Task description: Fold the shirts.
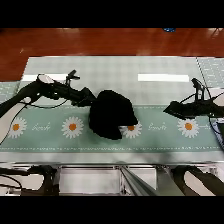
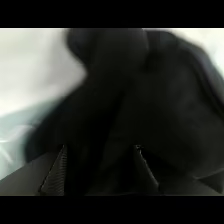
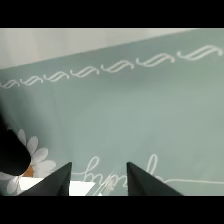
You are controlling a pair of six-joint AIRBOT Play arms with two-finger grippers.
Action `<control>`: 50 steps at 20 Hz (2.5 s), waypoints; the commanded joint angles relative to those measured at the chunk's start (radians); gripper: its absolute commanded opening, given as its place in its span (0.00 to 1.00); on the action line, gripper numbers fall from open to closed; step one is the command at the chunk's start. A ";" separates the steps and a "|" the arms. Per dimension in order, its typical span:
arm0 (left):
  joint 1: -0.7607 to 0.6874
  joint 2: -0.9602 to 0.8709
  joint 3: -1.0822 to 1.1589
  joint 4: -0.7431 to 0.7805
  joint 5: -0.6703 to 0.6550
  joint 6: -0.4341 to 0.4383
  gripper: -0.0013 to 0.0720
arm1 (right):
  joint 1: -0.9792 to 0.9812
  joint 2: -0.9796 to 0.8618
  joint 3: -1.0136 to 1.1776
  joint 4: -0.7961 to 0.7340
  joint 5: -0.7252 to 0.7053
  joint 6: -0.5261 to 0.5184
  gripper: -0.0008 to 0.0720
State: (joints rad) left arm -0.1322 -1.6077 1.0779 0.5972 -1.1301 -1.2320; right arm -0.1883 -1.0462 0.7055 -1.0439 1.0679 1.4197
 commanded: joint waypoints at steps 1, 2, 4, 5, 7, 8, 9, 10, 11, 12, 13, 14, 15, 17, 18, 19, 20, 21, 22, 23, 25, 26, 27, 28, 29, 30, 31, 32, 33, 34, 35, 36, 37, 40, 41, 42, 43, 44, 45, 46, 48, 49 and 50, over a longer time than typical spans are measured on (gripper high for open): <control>-0.041 -0.131 0.124 -0.011 -0.189 0.024 0.47 | -0.001 0.002 -0.069 0.062 0.001 -0.017 0.57; -0.040 -0.154 0.153 -0.011 -0.219 0.024 0.16 | -0.001 0.002 -0.099 0.085 0.002 -0.018 0.57; -0.038 -0.161 0.189 -0.011 -0.224 0.051 0.05 | 0.027 0.002 -0.147 0.161 0.021 -0.046 0.57; -0.035 -0.160 0.207 -0.011 -0.225 0.058 0.05 | 0.074 0.002 -0.161 0.169 0.016 -0.045 0.57; -0.032 -0.160 0.233 -0.011 -0.225 0.058 0.04 | 0.215 0.002 -0.167 0.174 -0.053 -0.008 0.57; -0.032 -0.160 0.241 -0.011 -0.225 0.058 0.04 | 0.278 0.000 -0.167 0.174 -0.109 0.018 0.57; -0.032 -0.160 0.245 -0.011 -0.225 0.058 0.04 | 0.328 -0.006 -0.166 0.175 -0.158 0.046 0.57; -0.032 -0.160 0.245 -0.011 -0.225 0.058 0.04 | 0.369 -0.026 -0.163 0.193 -0.194 0.073 0.57; -0.032 -0.160 0.245 -0.011 -0.225 0.058 0.04 | 0.398 -0.055 -0.160 0.230 -0.218 0.072 0.57; -0.032 -0.160 0.245 -0.011 -0.225 0.058 0.04 | 0.418 -0.087 -0.151 0.262 -0.234 0.068 0.57; -0.032 -0.160 0.245 -0.011 -0.225 0.058 0.04 | 0.438 -0.126 -0.131 0.291 -0.246 0.056 0.57; -0.032 -0.160 0.245 -0.011 -0.225 0.058 0.05 | 0.455 -0.163 -0.108 0.317 -0.257 0.040 0.57; -0.032 -0.160 0.245 -0.011 -0.225 0.058 0.04 | 0.472 -0.200 -0.083 0.328 -0.271 0.030 0.57; -0.032 -0.160 0.245 -0.011 -0.224 0.058 0.04 | 0.488 -0.280 -0.026 0.356 -0.283 0.028 0.57; -0.032 -0.160 0.245 -0.011 -0.224 0.058 0.05 | 0.494 -0.318 0.005 0.386 -0.291 0.026 0.57; -0.032 -0.160 0.245 -0.011 -0.222 0.058 0.05 | 0.510 -0.352 0.039 0.425 -0.295 0.014 0.52; -0.031 -0.160 0.245 -0.011 -0.216 0.058 0.04 | 0.530 -0.383 0.077 0.442 -0.291 -0.013 0.36; -0.027 -0.160 0.249 -0.011 -0.214 0.058 0.05 | 0.551 -0.408 0.121 0.441 -0.271 -0.040 0.13; -0.017 -0.158 0.263 -0.013 -0.216 0.050 0.04 | 0.558 -0.418 0.163 0.430 -0.242 -0.070 0.05; -0.004 -0.151 0.284 -0.014 -0.217 0.031 0.04 | 0.550 -0.417 0.214 0.396 -0.204 -0.078 0.05; 0.042 -0.106 0.357 -0.016 -0.217 0.000 0.04 | 0.506 -0.391 0.353 0.261 -0.108 -0.029 0.05; 0.071 -0.072 0.414 -0.020 -0.213 -0.012 0.04 | 0.477 -0.367 0.437 0.187 -0.071 0.008 0.05; 0.101 -0.037 0.472 -0.039 -0.199 -0.016 0.04 | 0.444 -0.343 0.545 0.115 -0.027 0.037 0.05; 0.135 0.003 0.537 -0.075 -0.172 -0.030 0.04 | 0.414 -0.327 0.660 0.067 0.016 0.047 0.05; 0.166 0.042 0.594 -0.124 -0.135 -0.047 0.04 | 0.385 -0.317 0.798 0.033 0.067 0.047 0.05; 0.197 0.081 0.648 -0.182 -0.098 -0.057 0.04 | 0.360 -0.316 0.938 0.005 0.120 0.055 0.05; 0.231 0.122 0.703 -0.237 -0.067 -0.056 0.04 | 0.340 -0.316 1.089 -0.034 0.174 0.068 0.05; 0.263 0.166 0.755 -0.258 -0.047 -0.056 0.04 | 0.323 -0.316 1.226 -0.072 0.227 0.076 0.05; 0.295 0.207 0.798 -0.257 -0.040 -0.055 0.04 | 0.313 -0.314 1.362 -0.116 0.283 0.088 0.05; 0.332 0.253 0.836 -0.257 -0.040 -0.055 0.04 | 0.309 -0.299 1.457 -0.153 0.312 0.092 0.05; 0.368 0.299 0.861 -0.257 -0.039 -0.051 0.04 | 0.309 -0.254 1.494 -0.173 0.309 0.091 0.05; 0.410 0.354 0.878 -0.257 -0.039 -0.051 0.04 | 0.309 -0.192 1.487 -0.182 0.296 0.090 0.05; 0.452 0.410 0.887 -0.257 -0.040 -0.044 0.04 | 0.309 -0.135 1.481 -0.203 0.296 0.087 0.05; 0.560 0.578 0.887 -0.254 -0.048 -0.033 0.04 | 0.309 0.035 1.467 -0.240 0.292 0.072 0.05; 0.590 0.634 0.887 -0.254 -0.062 -0.024 0.04 | 0.309 0.084 1.467 -0.255 0.293 0.070 0.05; 0.613 0.683 0.887 -0.253 -0.077 -0.002 0.04 | 0.309 0.132 1.467 -0.270 0.292 0.069 0.05; 0.636 0.733 0.887 -0.247 -0.089 0.002 0.04 | 0.309 0.171 1.467 -0.285 0.292 0.069 0.05; 0.646 0.775 0.887 -0.214 -0.097 0.001 0.04 | 0.309 0.208 1.467 -0.305 0.296 0.070 0.05; 0.649 0.816 0.887 -0.154 -0.110 0.000 0.04 | 0.309 0.236 1.467 -0.321 0.311 0.073 0.05; 0.649 0.856 0.886 -0.089 -0.133 -0.012 0.04 | 0.309 0.262 1.467 -0.345 0.335 0.085 0.05; 0.634 0.917 0.884 0.039 -0.177 -0.047 0.04 | 0.309 0.287 1.467 -0.393 0.398 0.098 0.05; 0.609 0.943 0.875 0.098 -0.187 -0.071 0.04 | 0.309 0.288 1.467 -0.410 0.439 0.113 0.05; 0.579 0.964 0.859 0.137 -0.192 -0.081 0.04 | 0.309 0.287 1.448 -0.424 0.467 0.126 0.05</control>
State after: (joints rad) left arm 0.4789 -0.7284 1.9541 0.5591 -1.2839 -1.2694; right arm 0.1207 -0.7933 2.1658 -1.4014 1.4460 1.5143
